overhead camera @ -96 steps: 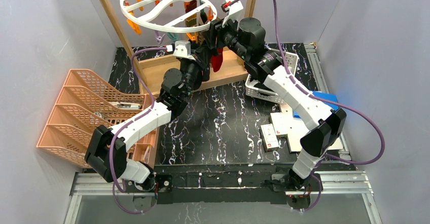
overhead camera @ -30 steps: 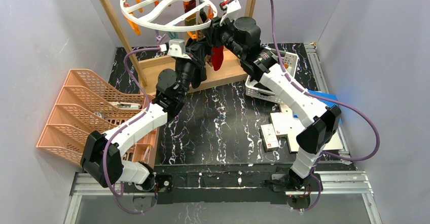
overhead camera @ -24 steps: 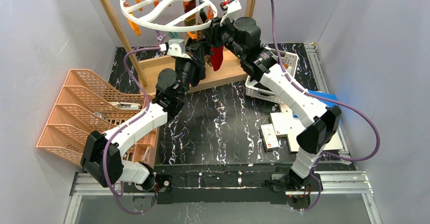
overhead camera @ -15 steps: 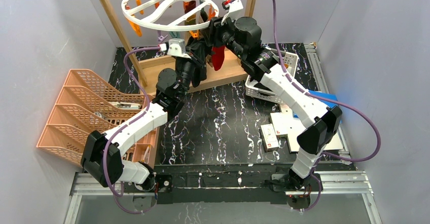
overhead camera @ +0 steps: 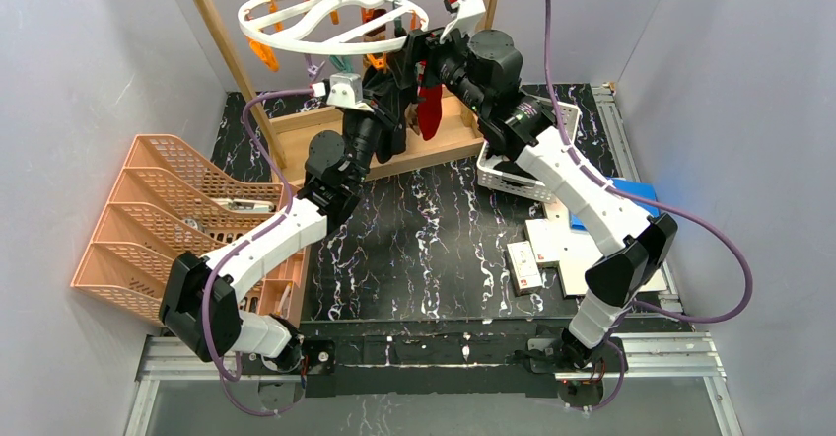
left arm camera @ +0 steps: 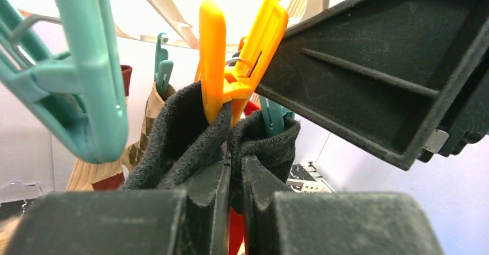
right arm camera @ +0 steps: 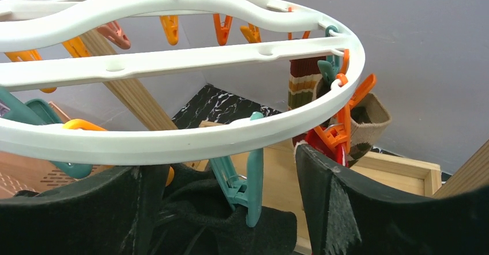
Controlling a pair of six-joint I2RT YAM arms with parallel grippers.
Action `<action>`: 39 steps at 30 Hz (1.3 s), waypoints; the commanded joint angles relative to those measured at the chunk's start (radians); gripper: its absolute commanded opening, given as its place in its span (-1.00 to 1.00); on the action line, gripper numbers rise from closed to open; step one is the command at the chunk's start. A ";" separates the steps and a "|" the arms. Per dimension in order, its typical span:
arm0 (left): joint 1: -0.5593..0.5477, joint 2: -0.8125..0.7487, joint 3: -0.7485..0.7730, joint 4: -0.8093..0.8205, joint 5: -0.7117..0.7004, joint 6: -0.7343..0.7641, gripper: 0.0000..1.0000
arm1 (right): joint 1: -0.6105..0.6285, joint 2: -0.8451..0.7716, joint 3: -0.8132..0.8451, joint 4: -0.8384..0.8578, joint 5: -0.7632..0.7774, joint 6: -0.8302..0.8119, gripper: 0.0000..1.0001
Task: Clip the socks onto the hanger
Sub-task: Clamp the sock onto the hanger.
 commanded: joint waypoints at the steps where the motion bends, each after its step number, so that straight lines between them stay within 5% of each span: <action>1: 0.003 0.002 0.045 0.031 0.000 -0.002 -1.00 | 0.001 -0.051 0.019 0.030 -0.007 0.017 0.77; 24: 0.003 0.020 0.061 0.008 0.006 -0.024 -1.00 | 0.001 -0.206 -0.145 0.056 -0.012 0.048 0.82; 39: 0.003 -0.002 0.013 0.004 0.006 -0.027 -0.93 | -0.013 -0.280 -0.297 0.246 -0.149 0.414 0.77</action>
